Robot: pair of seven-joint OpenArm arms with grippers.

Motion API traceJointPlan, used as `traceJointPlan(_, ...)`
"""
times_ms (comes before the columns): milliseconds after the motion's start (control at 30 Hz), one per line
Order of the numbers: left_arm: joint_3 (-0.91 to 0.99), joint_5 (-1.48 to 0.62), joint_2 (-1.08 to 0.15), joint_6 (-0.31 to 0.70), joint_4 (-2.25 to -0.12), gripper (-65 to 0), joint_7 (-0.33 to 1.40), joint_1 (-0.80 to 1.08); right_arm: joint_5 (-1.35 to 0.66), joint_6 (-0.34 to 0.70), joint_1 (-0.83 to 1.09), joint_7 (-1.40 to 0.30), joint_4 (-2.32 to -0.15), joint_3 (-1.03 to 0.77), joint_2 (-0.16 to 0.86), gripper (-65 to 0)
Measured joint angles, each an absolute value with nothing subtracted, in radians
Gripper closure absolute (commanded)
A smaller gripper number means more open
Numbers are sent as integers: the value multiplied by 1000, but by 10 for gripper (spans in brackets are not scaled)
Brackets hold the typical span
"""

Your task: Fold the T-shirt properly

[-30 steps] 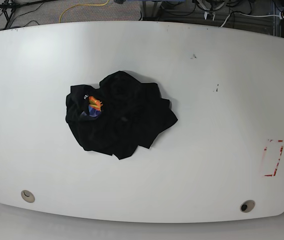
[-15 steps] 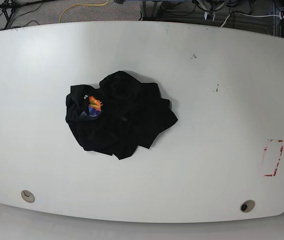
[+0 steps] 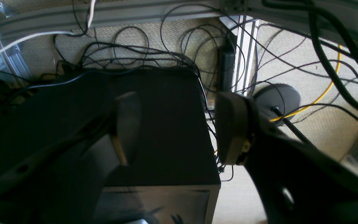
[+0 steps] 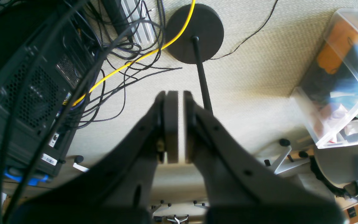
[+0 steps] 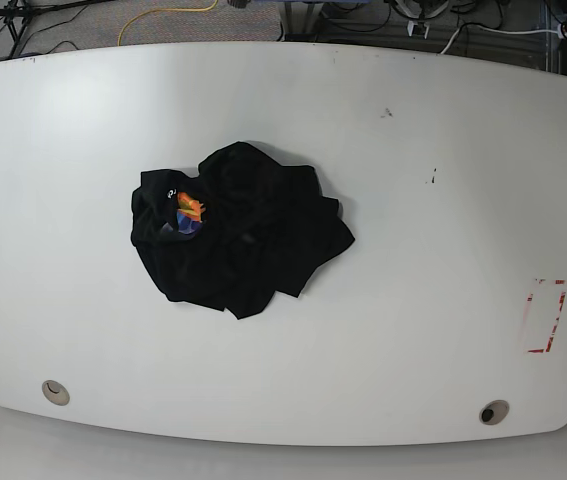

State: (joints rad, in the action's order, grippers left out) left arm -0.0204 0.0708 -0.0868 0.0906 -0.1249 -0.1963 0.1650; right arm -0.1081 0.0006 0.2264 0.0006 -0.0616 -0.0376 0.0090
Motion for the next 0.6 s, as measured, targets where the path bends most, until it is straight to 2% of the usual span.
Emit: traceJointPlan(600,-18,71,-87,90,-129,-349,-199,165,-108,1,234,-1,-63,-35,11,-20)
